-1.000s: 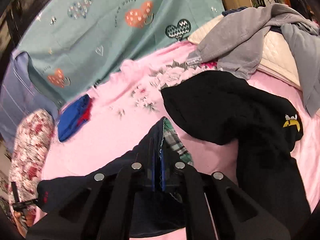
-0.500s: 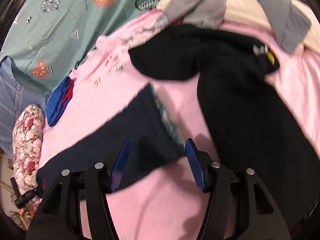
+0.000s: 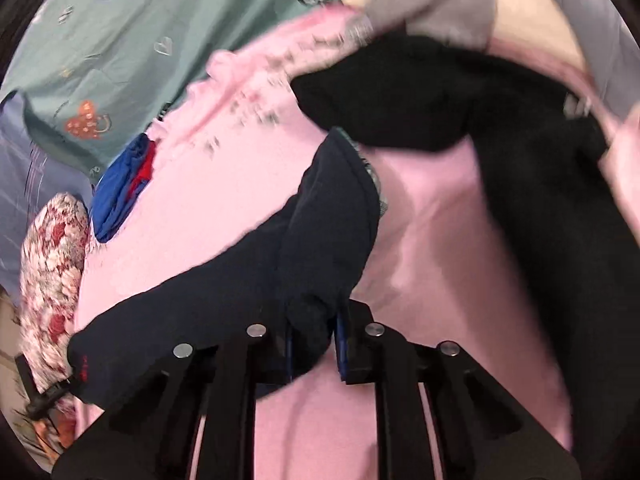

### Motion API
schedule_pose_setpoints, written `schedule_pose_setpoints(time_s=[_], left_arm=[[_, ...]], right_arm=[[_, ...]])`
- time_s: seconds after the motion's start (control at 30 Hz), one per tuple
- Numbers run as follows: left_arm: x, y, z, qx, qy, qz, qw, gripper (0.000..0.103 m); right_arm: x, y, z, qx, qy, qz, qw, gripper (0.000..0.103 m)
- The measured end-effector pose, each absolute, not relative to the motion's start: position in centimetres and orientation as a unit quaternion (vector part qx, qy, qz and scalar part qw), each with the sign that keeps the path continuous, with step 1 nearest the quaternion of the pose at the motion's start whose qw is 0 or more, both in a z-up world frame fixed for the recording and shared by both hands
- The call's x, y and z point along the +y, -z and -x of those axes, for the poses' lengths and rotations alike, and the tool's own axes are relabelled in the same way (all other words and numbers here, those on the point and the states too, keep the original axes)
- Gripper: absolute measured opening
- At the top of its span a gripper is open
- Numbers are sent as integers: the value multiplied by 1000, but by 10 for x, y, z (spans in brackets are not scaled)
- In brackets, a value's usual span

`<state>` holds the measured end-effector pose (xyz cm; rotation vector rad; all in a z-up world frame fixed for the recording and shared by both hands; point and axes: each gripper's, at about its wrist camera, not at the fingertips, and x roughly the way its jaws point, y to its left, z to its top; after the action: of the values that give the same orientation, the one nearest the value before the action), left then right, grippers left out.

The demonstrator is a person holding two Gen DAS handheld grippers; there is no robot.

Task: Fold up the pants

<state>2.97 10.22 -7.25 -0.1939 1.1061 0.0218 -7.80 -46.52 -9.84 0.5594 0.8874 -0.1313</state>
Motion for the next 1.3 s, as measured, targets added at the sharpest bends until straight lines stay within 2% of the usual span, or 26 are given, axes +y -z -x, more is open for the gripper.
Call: schedule_pose_setpoints(time_s=[0.03, 0.07, 0.1, 0.13, 0.2, 0.3, 0.37, 0.43, 0.6, 0.7, 0.77, 0.8, 1.0, 1.3], left_arm=[[102, 73, -30, 525, -11, 88, 846, 62], [101, 73, -31, 525, -11, 85, 847, 62], [101, 72, -31, 525, -11, 84, 847, 62], [101, 71, -30, 524, -10, 85, 848, 62], [103, 68, -27, 522, -7, 86, 849, 62], [101, 54, -20, 511, -3, 86, 855, 62], [98, 42, -17, 497, 1, 86, 864, 70], [91, 24, -16, 475, 21, 87, 876, 72], [64, 0, -33, 445, 54, 65, 892, 75], [42, 2, -60, 450, 54, 56, 890, 75], [31, 9, -75, 460, 56, 56, 884, 75], [25, 14, -84, 466, 56, 54, 882, 75], [-5, 34, -110, 481, 49, 6, 875, 75], [-26, 70, -133, 511, 34, -35, 858, 75]], right_arm=[[-462, 95, 79, 436, 81, -234, 865, 22], [-460, 97, 78, 450, 104, -200, 864, 43], [-458, 101, 76, 468, 160, -141, 858, 56], [-458, 106, 75, 475, 244, -65, 843, 61], [-462, 102, 82, 462, 268, -44, 844, 61], [-449, 70, 91, 391, 242, -80, 884, 61], [-423, 47, 85, 343, 204, -70, 914, 61], [-397, 36, 74, 325, 126, -79, 934, 61], [-303, 34, -6, 357, -137, -102, 918, 60], [-251, 41, -51, 379, -212, -96, 895, 49], [-222, 50, -77, 403, -252, -100, 874, 36], [-208, 56, -84, 413, -264, -99, 866, 34], [-175, 93, -73, 465, -304, -38, 831, 34], [-176, 105, -37, 477, -351, 3, 806, 34]])
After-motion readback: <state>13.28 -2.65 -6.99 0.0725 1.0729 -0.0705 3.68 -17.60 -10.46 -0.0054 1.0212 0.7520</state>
